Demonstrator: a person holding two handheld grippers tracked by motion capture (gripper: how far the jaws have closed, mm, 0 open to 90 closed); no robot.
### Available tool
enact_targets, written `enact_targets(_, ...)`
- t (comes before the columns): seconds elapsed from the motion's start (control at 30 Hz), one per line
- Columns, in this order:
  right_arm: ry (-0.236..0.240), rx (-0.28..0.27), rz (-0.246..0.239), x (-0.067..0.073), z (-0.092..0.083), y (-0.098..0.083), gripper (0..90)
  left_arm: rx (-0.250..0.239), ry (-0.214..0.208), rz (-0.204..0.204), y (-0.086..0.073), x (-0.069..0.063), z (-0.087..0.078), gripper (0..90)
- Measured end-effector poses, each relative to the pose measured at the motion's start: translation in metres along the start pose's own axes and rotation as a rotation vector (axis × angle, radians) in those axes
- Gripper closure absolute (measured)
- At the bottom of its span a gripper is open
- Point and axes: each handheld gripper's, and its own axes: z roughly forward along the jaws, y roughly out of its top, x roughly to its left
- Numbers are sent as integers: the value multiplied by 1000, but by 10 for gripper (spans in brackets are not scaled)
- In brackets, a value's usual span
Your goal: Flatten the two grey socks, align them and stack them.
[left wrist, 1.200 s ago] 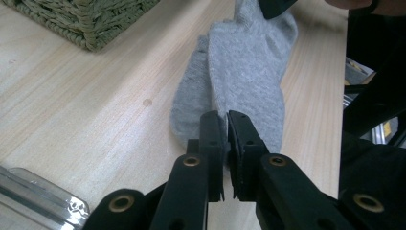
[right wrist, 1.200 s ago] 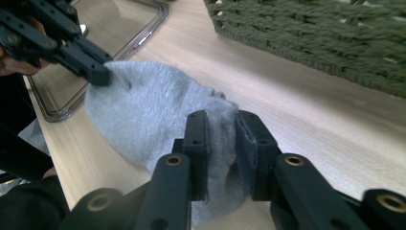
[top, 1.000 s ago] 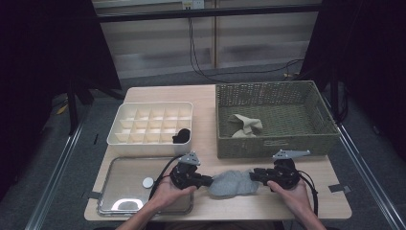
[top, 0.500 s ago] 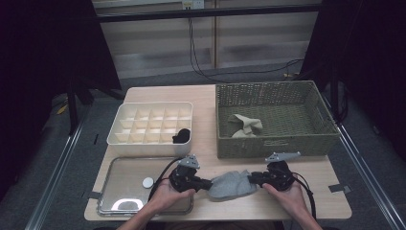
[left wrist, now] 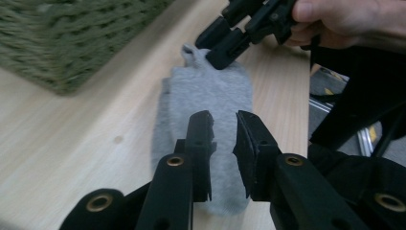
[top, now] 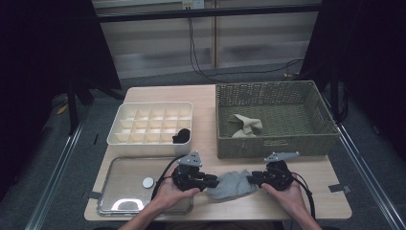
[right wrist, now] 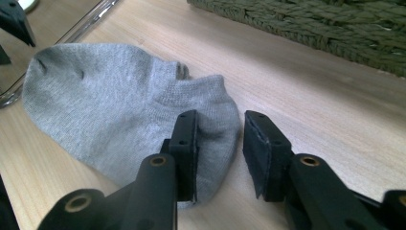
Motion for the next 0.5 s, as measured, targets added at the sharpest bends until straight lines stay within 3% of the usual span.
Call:
enact_targets(0.1, 12, 6, -1, 0, 0, 0, 663, 67, -7, 1, -5, 2, 14, 760)
enact_targets(0.17, 17, 6, -7, -1, 0, 0, 667, 108, 10, -6, -9, 5, 22, 753)
enact_targets(0.27, 36, 3, -14, -1, 0, -2, 673, 104, 6, -14, -14, 6, 26, 749)
enact_targets(0.3, 39, -4, -21, -1, 0, -3, 673, 127, 12, -8, -13, 5, 24, 747)
enact_targets(0.37, 36, -12, -31, 0, 0, -5, 673, 114, 10, -6, -15, 3, 25, 737)
enact_targets(0.4, 38, -17, -35, 1, 0, -6, 672, 132, 32, -2, -14, 2, 23, 735)
enact_targets(0.43, 31, -21, -43, 1, 0, -6, 672, 128, 13, -4, -15, 3, 23, 735)
enact_targets(0.5, 16, -24, -66, 4, 1, -7, 669, 129, 15, -8, -15, 3, 23, 735)
